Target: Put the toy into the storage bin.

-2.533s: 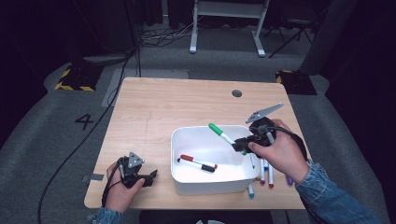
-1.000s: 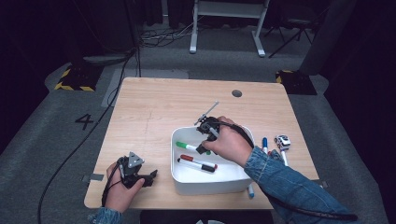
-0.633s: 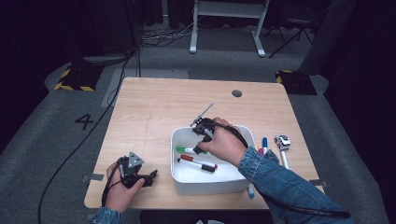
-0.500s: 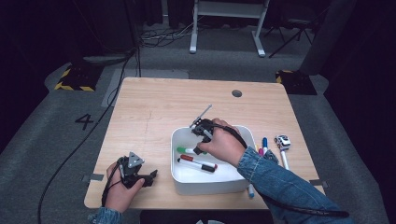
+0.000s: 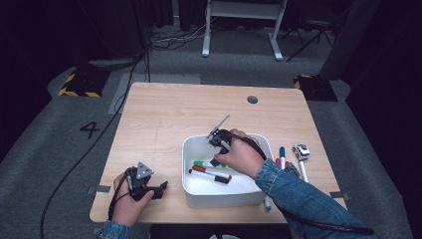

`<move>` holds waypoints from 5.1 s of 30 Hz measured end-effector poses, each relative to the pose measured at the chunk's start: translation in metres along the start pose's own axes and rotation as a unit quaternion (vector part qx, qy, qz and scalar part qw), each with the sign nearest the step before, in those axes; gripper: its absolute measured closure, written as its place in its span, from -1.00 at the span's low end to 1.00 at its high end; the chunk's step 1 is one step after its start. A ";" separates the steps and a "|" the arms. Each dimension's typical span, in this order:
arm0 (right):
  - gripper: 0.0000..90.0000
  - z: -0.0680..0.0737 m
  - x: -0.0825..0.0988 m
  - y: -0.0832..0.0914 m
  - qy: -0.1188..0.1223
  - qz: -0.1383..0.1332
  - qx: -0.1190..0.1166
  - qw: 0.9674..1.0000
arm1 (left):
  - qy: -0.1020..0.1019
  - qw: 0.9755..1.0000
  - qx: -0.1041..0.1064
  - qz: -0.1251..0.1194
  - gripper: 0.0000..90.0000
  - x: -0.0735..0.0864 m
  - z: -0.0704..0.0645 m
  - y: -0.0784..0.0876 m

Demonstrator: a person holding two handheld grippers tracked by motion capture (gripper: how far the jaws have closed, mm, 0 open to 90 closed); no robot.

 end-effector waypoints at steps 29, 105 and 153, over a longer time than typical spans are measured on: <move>0.41 -0.044 0.085 0.139 -0.071 -0.183 0.036 0.980 | -0.001 1.000 0.002 0.000 -0.68 0.000 0.000 0.000; 0.67 -0.137 0.300 0.069 -0.273 -0.076 0.144 0.948 | 0.000 1.000 0.001 0.000 -0.68 0.000 0.000 0.000; 0.67 -0.060 0.160 0.169 -0.143 -0.184 0.034 0.972 | 0.000 1.000 0.001 0.000 -0.67 0.000 0.000 0.000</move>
Point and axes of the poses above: each handheld gripper's, and its own axes: y roughly backward along the jaws, x roughly out of its underside, z roughly to its left, the point moved 8 cm from there along -y, roughly forward along the jaws, and after that the axes turned 3 degrees about -z, right-handed, at the moved point
